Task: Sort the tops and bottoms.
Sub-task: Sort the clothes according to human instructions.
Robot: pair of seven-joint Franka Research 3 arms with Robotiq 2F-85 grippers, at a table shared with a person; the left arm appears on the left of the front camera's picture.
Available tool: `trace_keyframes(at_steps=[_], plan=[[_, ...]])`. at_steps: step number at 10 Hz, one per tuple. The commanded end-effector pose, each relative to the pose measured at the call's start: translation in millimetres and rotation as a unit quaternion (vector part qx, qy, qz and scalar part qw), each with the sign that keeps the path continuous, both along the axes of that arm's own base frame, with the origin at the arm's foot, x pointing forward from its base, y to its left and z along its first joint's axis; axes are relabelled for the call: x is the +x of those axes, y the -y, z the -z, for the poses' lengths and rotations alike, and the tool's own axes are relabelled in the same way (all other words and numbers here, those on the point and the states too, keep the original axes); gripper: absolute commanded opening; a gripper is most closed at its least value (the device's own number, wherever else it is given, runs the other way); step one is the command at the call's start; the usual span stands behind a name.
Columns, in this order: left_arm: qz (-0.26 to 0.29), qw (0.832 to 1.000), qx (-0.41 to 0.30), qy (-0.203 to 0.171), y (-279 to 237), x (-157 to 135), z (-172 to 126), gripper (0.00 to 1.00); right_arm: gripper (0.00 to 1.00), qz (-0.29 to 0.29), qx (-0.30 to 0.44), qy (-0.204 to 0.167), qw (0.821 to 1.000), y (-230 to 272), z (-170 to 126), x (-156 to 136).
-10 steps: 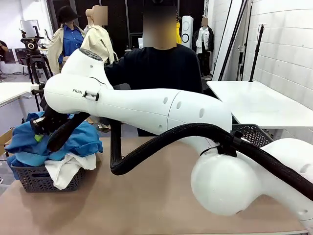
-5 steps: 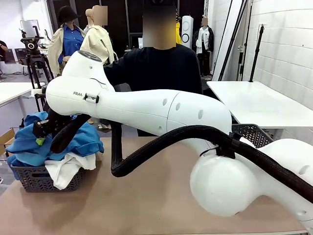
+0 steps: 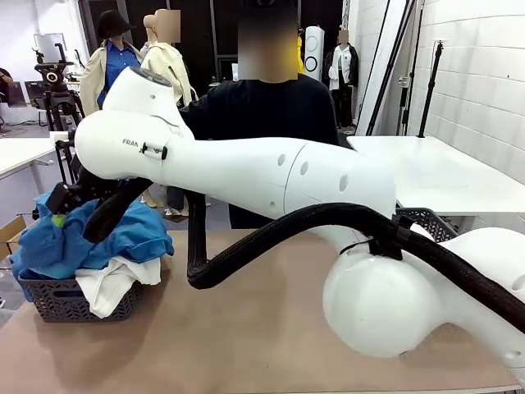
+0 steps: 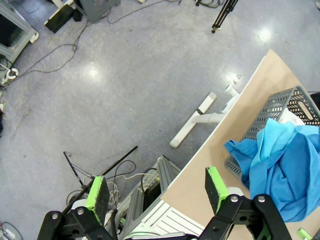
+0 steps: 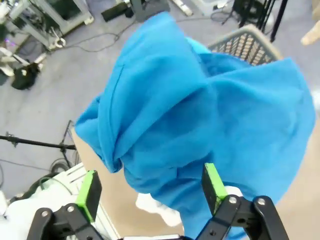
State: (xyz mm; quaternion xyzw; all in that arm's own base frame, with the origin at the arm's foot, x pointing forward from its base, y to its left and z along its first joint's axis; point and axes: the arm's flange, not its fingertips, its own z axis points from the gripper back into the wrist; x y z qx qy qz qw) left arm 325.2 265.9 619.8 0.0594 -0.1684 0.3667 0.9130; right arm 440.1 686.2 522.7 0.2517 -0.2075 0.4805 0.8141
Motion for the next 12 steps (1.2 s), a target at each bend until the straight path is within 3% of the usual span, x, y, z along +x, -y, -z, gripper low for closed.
trace_keyframes(at_steps=[1,2,3,5,6,7,8,10,11,12], plan=[[0.005,1.000,-0.001,-0.005,-2,-1,-2,1.00,1.00,-0.017,-0.017,0.029,0.999,-169,-104,120],[0.005,1.000,-0.001,-0.005,-2,-1,-2,1.00,1.00,-0.019,-0.021,0.039,0.999,-154,-119,116],[0.005,1.000,-0.001,-0.005,-2,-1,-2,1.00,1.00,-0.001,-0.081,0.065,0.995,-123,-134,113],[0.005,1.000,-0.001,-0.005,-2,-1,-2,1.00,1.00,0.020,-0.262,0.024,0.965,-25,-157,107],[0.005,1.000,-0.001,-0.005,-2,-1,-2,1.00,1.00,0.089,-0.349,0.011,0.933,34,-167,92],[0.005,1.000,-0.001,-0.005,-2,-1,-2,1.00,1.00,0.087,-0.419,0.002,0.904,83,-169,69],[0.005,1.000,-0.001,-0.005,-2,-1,-2,1.00,1.00,0.122,-0.467,-0.032,0.875,127,-168,44],[0.005,1.000,-0.001,-0.005,-2,-1,-2,1.00,1.00,0.217,-0.475,-0.095,0.848,207,-162,-4],[0.005,1.000,-0.001,-0.005,-2,-1,-2,1.00,1.00,0.288,-0.488,-0.132,0.814,251,-155,-34],[0.005,1.000,-0.001,-0.005,-2,-1,-2,1.00,1.00,0.312,-0.494,-0.148,0.798,274,-148,-55]])
